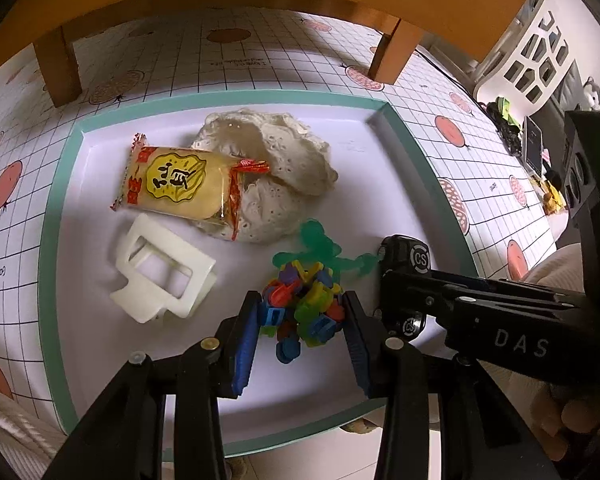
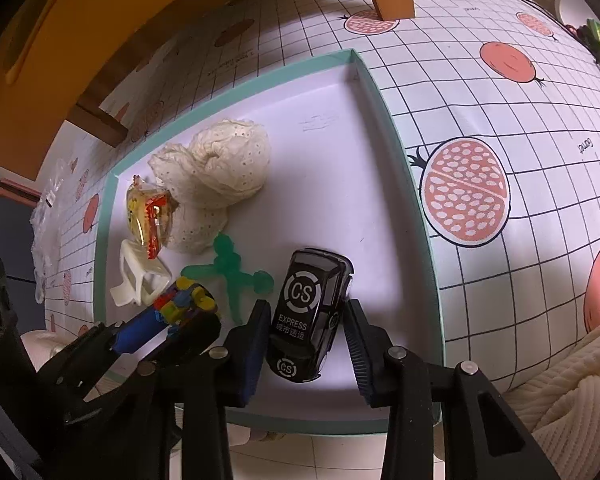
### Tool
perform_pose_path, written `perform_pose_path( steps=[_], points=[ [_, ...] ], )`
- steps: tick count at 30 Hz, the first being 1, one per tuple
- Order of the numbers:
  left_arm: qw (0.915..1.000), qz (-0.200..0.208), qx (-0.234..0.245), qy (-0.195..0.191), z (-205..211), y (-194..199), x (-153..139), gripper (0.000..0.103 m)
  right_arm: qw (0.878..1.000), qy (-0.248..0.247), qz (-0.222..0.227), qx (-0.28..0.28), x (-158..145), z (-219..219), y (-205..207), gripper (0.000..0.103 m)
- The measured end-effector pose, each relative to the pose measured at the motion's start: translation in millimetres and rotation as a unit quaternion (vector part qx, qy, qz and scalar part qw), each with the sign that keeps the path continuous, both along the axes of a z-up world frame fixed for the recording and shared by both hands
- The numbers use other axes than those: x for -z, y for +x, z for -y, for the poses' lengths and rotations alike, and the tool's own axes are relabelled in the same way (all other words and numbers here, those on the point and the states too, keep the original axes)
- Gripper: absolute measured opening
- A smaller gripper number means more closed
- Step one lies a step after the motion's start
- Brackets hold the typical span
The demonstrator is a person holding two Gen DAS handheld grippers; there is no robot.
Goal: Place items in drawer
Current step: 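Grasp the colourful toy blocks with the left tool while the right tool grasps the black toy car, then carry the blocks with the left tool while the right tool carries the car into the drawer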
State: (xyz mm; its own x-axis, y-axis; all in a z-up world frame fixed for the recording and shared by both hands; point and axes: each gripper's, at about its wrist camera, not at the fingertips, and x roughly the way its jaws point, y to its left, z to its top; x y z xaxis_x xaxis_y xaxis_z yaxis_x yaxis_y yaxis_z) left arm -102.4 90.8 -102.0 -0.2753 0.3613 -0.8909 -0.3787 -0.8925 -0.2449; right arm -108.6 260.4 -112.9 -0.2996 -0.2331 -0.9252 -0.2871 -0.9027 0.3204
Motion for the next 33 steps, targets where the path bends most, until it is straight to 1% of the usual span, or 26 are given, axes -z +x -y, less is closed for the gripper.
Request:
perform_pose_path(
  steps=[7,15,23,27,31,33],
  points=[
    [0.9998,-0.013,-0.001,0.013,2.5,1.1,-7.8,0.042,1.0,-0.005,-0.002,0.007,-0.8,-1.2,-0.1,0.04],
    [0.9988,-0.023,-0.026,0.035,13.5,0.3,-16.9,0.042,1.0,0.0,-0.015,0.006,-8.1,1.2,0.4,0.039],
    [0.9967,-0.042,-0.047,0.051,25.5,2.1,-37.5,0.042,1.0,-0.001,-0.031,0.006,-20.7,0.2,5.3,0.039],
    [0.9947,-0.064,-0.056,0.057,32.4,2.0,-58.5,0.042,0.999,0.0,-0.043,0.003,-34.8,1.6,7.3,0.039],
    [0.9903,-0.096,-0.067,0.074,41.2,1.3,-91.6,0.042,0.997,-0.005,-0.078,0.005,-65.7,0.5,9.0,0.039],
    [0.9866,-0.122,-0.07,0.082,45.0,1.0,-115.2,0.042,0.995,-0.006,-0.098,0.005,-83.7,2.5,8.8,0.039]
  ],
)
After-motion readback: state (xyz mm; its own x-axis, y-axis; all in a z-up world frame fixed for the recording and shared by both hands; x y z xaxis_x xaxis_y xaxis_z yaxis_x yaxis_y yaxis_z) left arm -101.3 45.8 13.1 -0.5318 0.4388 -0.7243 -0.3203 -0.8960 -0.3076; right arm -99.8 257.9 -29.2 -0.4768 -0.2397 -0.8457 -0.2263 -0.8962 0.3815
